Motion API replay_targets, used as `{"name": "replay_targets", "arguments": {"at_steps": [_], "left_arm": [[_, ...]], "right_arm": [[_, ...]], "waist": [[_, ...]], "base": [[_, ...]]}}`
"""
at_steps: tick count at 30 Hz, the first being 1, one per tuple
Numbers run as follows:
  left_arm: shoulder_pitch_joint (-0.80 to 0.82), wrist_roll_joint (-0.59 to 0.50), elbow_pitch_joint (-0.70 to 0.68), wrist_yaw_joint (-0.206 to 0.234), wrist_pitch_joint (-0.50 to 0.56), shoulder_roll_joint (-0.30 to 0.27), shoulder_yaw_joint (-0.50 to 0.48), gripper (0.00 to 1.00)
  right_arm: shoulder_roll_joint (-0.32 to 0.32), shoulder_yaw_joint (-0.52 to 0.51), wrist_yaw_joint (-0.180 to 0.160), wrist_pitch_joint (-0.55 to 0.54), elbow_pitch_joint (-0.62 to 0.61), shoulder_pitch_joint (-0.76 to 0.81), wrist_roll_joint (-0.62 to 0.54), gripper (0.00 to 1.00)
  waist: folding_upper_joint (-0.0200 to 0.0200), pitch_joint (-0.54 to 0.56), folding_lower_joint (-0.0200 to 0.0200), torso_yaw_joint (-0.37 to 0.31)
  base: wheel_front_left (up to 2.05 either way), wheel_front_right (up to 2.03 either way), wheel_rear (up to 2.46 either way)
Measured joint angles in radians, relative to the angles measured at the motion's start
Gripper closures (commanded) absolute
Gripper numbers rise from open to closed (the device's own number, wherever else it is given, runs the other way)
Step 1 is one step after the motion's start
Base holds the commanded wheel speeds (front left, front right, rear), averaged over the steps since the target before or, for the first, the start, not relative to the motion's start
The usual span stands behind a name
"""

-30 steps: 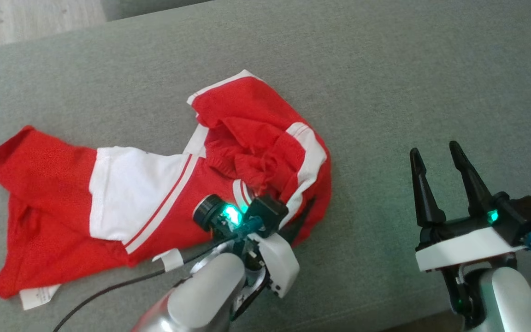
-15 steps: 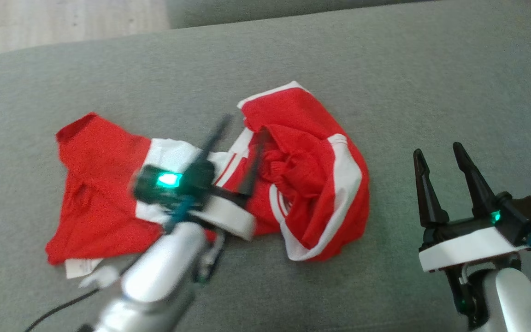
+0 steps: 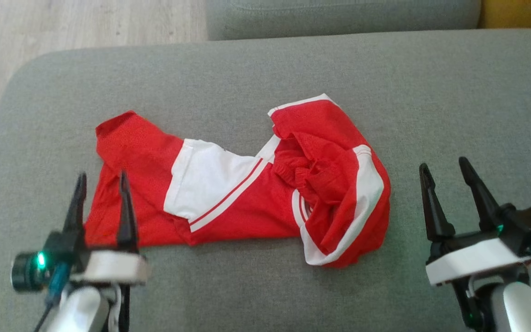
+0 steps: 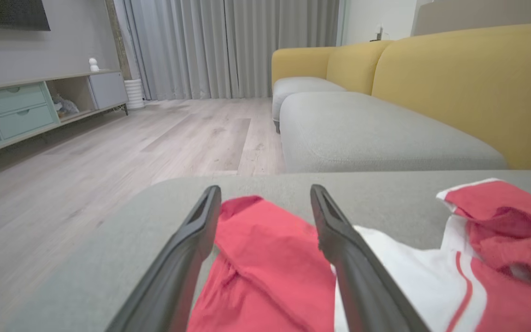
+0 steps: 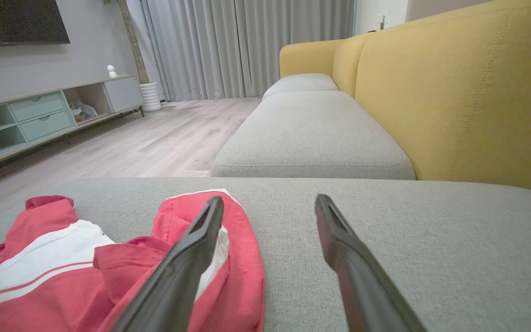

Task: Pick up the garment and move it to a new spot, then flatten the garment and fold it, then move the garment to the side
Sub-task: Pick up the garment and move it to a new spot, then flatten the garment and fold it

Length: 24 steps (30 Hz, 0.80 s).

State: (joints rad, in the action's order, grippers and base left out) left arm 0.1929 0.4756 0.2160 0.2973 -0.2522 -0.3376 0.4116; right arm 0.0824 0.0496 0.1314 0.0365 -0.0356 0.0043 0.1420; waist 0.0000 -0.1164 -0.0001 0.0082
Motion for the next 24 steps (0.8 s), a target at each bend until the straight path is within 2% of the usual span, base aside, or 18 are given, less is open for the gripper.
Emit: {"name": "replay_targets", "arguments": {"at_steps": [7, 24], "left_arm": [[-0.119, 0.008, -0.02, -0.007, 0.004, -0.02, 0.006, 0.0], [-0.163, 0.019, -0.042, 0.003, 0.033, -0.03, 0.011, 0.0]], "right_arm": [[0.0, -0.01, 0.0, -0.026, -0.017, 0.042, -0.003, 0.0], [-0.01, -0.022, 0.0, -0.055, -0.048, 0.098, -0.003, 0.0]], "waist": [[0.0, 0.036, 0.0, -0.005], [0.0, 0.062, 0.0001, -0.024]], "base": [[0.0, 0.0, 0.0], [0.0, 0.0, 0.0]]}}
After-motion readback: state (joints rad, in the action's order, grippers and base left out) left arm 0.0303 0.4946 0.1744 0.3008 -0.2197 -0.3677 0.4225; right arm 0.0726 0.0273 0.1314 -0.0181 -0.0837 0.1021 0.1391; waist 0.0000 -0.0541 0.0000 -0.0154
